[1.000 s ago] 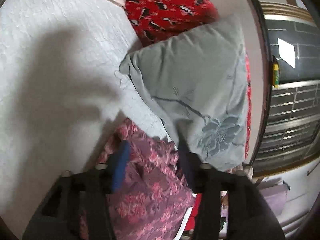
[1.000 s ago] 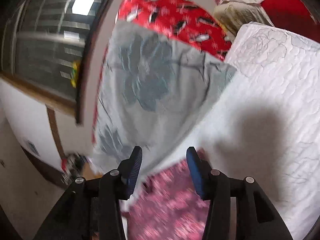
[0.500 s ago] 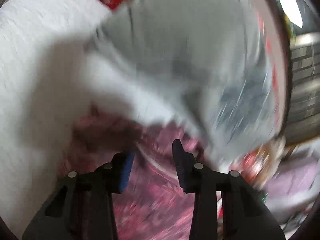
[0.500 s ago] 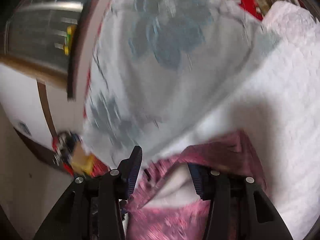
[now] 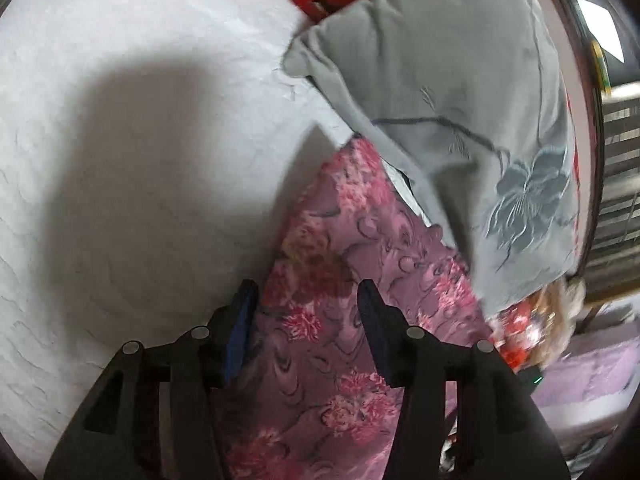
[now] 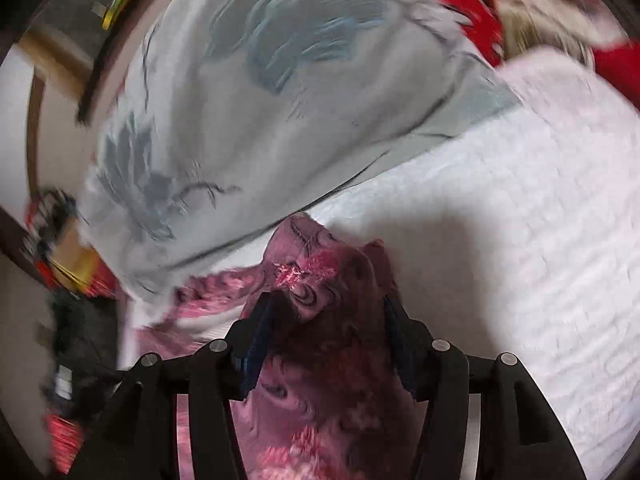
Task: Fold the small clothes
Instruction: 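Fold the gripped shirt side over toward the middle with both tools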
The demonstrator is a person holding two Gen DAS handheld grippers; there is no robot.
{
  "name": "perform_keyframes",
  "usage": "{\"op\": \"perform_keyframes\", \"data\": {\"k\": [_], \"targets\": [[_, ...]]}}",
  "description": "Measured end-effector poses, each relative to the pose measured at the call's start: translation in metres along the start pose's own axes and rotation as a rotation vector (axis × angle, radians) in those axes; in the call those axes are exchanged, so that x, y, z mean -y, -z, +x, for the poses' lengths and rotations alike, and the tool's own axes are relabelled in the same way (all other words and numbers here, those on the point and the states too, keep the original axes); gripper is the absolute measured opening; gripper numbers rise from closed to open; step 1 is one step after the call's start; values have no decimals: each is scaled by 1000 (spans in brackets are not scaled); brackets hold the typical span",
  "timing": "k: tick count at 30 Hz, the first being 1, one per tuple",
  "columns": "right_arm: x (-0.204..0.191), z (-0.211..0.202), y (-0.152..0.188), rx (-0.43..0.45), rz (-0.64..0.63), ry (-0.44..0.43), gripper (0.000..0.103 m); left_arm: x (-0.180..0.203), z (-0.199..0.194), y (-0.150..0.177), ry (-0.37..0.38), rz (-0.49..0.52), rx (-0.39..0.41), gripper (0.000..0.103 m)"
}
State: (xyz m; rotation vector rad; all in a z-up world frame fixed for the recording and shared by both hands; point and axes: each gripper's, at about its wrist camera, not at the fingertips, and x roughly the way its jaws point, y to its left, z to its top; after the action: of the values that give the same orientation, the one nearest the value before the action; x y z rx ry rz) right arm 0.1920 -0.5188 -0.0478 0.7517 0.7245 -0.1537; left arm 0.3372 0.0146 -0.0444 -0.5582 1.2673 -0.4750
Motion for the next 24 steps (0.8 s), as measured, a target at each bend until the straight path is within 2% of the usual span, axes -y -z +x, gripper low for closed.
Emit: {"op": "perform_keyframes", "data": {"k": [1,3,4,7,8,9,10,11,13,14,15,16,17,19,20,22,24], "targets": [[-7,3,-3,6,-23,21,56,5,1,-1,-10,17,-5,50],[-12,7,-9,4,-30,2,17,9,6,-4,-32,32,-14,50],[-14,6,-14,8,-36,-12,5,9,9,-7,-39,32,-17,50],[-1,4,-23,19,33,74,8,6,8,-8,-8,1,-15,50],[9,1,-24,21,93,69,13,3,9,-7,9,6,-15,53],[19,-4,-23,39,144,37,14,1,9,-7,16,9,-16,54],[27,-10,-21,51,178,-30,25,-1,10,-5,22,13,-18,54],[31,-13,-20,54,193,-63,46,-2,10,-3,25,17,-14,54],[34,-16,-11,60,184,-87,60,2,11,-2,13,23,-2,54],[32,-14,-8,52,164,-77,60,4,11,-1,11,26,2,53],[30,-9,-6,33,142,-58,59,8,10,-2,12,32,2,34],[27,-3,-4,8,116,-27,42,11,8,-2,10,46,0,8],[21,1,-3,-10,83,10,7,15,7,-2,-2,62,3,6],[7,-4,-8,11,29,18,5,20,-1,-1,-33,103,45,6],[3,-15,-10,67,18,-12,4,19,-2,-2,-55,118,53,6],[5,-36,-15,166,38,-61,4,18,9,-2,-115,131,40,6],[21,-37,-18,177,97,-27,2,15,21,-3,-165,132,23,7]]}}
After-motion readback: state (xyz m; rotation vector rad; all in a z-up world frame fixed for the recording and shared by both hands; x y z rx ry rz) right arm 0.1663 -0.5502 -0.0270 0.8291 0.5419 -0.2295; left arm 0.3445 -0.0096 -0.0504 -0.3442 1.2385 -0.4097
